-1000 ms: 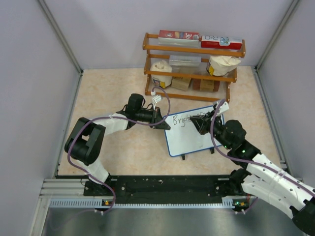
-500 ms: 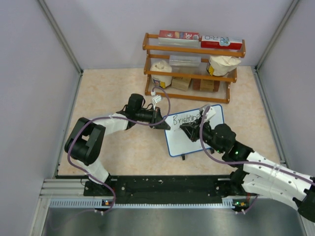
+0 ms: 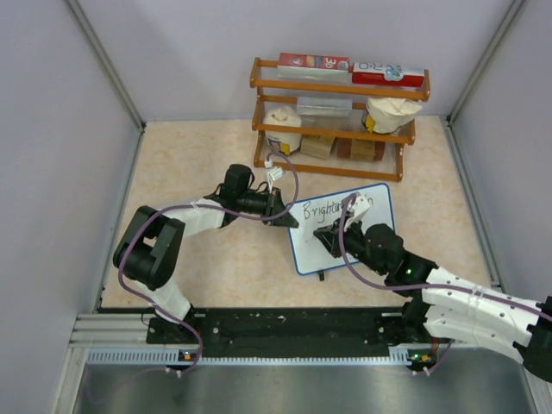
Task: Write a sentence on the whiteboard
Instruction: Write with the whiteboard marker on the whiteboard.
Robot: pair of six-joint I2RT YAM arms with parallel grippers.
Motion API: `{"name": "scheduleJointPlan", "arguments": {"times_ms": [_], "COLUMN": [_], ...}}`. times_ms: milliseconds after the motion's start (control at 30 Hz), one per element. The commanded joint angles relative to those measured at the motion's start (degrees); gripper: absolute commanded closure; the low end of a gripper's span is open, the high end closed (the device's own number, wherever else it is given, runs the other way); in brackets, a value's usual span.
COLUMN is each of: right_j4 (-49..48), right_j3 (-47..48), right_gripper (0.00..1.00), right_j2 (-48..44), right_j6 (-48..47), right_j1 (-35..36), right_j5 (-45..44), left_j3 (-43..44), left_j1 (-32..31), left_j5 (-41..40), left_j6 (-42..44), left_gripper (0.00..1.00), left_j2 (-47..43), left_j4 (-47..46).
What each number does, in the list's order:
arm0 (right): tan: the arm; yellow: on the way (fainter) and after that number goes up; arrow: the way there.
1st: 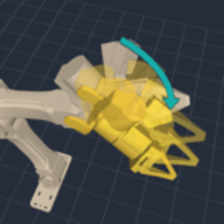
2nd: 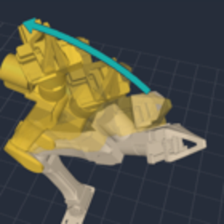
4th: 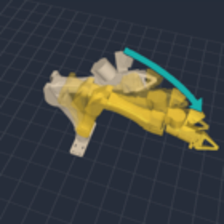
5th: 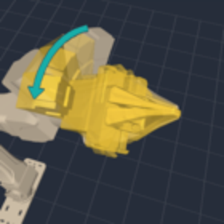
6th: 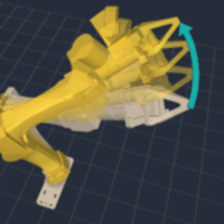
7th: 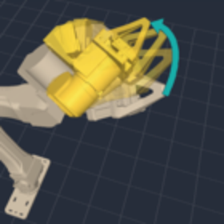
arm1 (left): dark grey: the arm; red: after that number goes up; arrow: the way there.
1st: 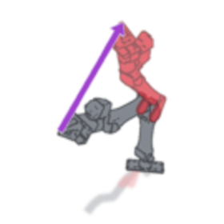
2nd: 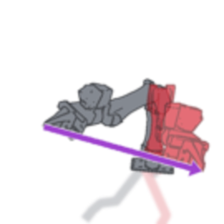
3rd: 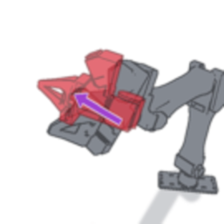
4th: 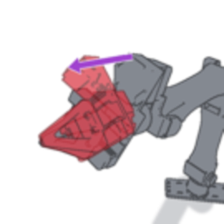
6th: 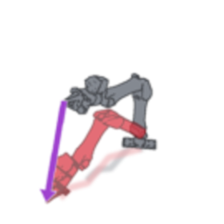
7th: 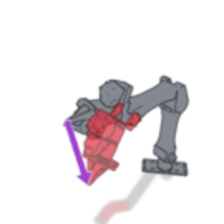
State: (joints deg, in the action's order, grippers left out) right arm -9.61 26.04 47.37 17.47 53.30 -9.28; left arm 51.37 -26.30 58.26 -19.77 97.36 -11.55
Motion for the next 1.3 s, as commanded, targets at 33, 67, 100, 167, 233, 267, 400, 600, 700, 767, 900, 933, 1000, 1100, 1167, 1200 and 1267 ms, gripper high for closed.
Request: {"name": "scheduleJointPlan", "arguments": {"times_ms": [33,67,100,167,233,267,400,600,700,767,900,933,1000,1100,1167,1200,1267], "right_j4": [-2.2,-2.3,-2.4,-2.6,-2.7,-3.0,-3.6,-4.5,-5.0,-4.9,-5.2,-5.1,-4.9,-4.0,-3.0,-2.8,-1.8], "right_j3": [-0.8,-0.9,-0.9,-0.8,-0.7,-0.7,-0.4,-0.1,-0.2,-0.3,-0.5,-0.4,-0.3,-0.1,0.1,0.1,0.3], "right_gripper": [1.00,1.00,1.00,1.00,1.00,1.00,1.00,1.00,1.00,1.00,1.00,1.00,1.00,1.00,1.00,1.00,1.00], "right_j2": [-0.8,-0.6,-0.4,0.2,0.8,1.1,1.9,3.2,3.7,4.2,4.8,5.0,5.2,5.4,5.4,5.4,5.4], "right_j6": [1.8,1.9,1.8,1.9,1.9,2.1,2.2,2.3,2.4,2.7,2.7,2.8,3.0,3.1,3.5,3.6,4.1], "right_j1": [1.1,1.1,1.1,1.1,1.1,1.1,1.1,1.1,1.1,1.1,1.1,1.1,1.1,1.1,1.1,1.1,1.1], "right_j5": [-1.3,-1.4,-1.8,-2.1,-2.8,-2.9,-3.8,-4.0,-4.0,-4.1,-4.9,-5.0,-5.7,-6.8,-8.1,-8.4,-9.7], "left_j3": [-1.3,-1.3,-1.3,-1.2,-1.2,-1.2,-1.2,-1.2,-1.2,-1.2,-1.2,-1.2,-1.2,-1.2,-1.2,-1.2,-1.2], "left_j1": [-0.9,-0.9,-0.9,-0.9,-0.9,-0.9,-0.9,-0.9,-0.9,-0.9,-0.9,-0.9,-0.9,-0.9,-0.9,-0.9,-0.9], "left_j5": [-9.5,-9.6,-9.5,-9.3,-9.5,-9.5,-9.5,-9.4,-9.4,-9.4,-9.3,-9.3,-9.3,-9.3,-9.3,-9.3,-9.3], "left_j6": [7.9,7.9,7.9,7.9,8.0,8.0,8.0,8.1,8.0,8.0,8.0,8.0,8.0,7.9,8.0,8.0,8.0], "left_gripper": [1.00,1.00,1.00,1.00,1.00,1.00,1.00,1.00,1.00,1.00,1.00,1.00,1.00,1.00,1.00,1.00,1.00], "left_j2": [1.4,1.5,1.5,1.6,1.6,1.6,1.5,1.5,1.5,1.6,1.5,1.5,1.5,1.5,1.5,1.5,1.4], "left_j4": [3.0,3.0,3.1,3.1,3.2,3.1,3.2,3.3,3.3,3.3,3.3,3.3,3.2,3.3,3.3,3.3,3.3]}}
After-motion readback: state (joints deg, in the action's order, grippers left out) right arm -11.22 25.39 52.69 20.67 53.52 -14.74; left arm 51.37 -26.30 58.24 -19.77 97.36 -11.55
